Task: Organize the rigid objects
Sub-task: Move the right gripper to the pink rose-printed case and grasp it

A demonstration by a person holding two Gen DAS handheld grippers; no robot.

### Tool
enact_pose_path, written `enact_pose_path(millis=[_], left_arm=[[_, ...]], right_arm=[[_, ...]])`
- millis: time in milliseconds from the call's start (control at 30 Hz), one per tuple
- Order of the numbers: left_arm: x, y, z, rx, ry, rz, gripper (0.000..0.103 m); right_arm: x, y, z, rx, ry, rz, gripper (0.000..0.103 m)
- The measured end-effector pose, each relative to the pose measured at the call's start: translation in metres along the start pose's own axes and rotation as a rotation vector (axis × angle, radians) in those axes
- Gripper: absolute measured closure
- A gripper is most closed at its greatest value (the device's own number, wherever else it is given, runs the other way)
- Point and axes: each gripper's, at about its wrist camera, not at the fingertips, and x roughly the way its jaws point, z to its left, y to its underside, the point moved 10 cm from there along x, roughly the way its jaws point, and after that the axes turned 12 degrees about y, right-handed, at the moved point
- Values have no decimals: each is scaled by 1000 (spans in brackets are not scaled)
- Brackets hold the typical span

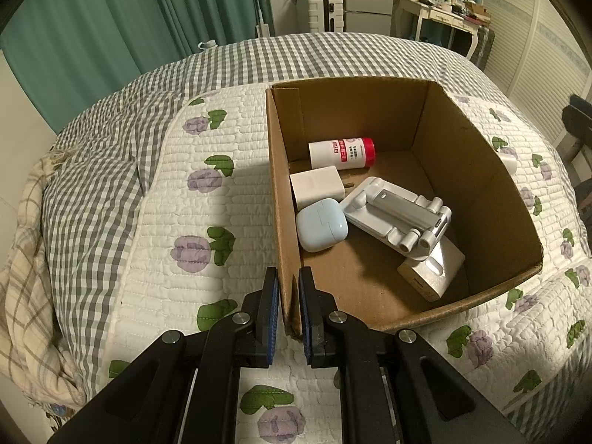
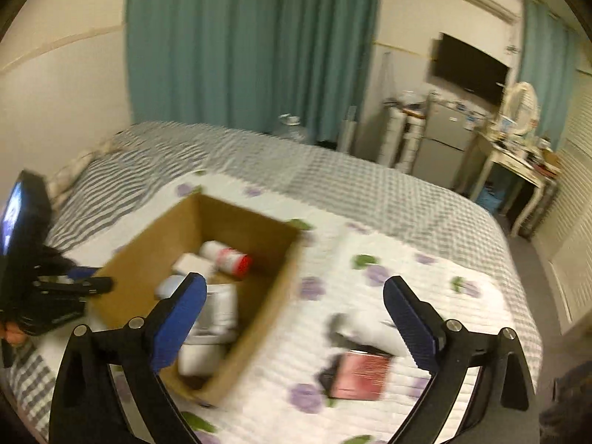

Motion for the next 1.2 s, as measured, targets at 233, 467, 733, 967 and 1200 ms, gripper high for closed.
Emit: enact_pose_path(millis=[233, 467, 733, 967, 1200], left_arm=[[1, 2, 0, 5, -11, 4, 92], [1, 2, 0, 5, -23, 9, 92], [2, 2, 0, 11, -33, 13, 92], [2, 2, 0, 10, -37, 13, 92], [2, 2, 1, 11, -38, 12, 92]], right_arm=[[16, 28, -74, 85, 123, 59, 6], [53, 83, -98, 129, 156, 174, 6], [104, 152, -80, 140, 105, 330, 6], [117, 165, -65, 115, 83, 368, 6], [127, 167, -63, 145, 65, 387, 6]])
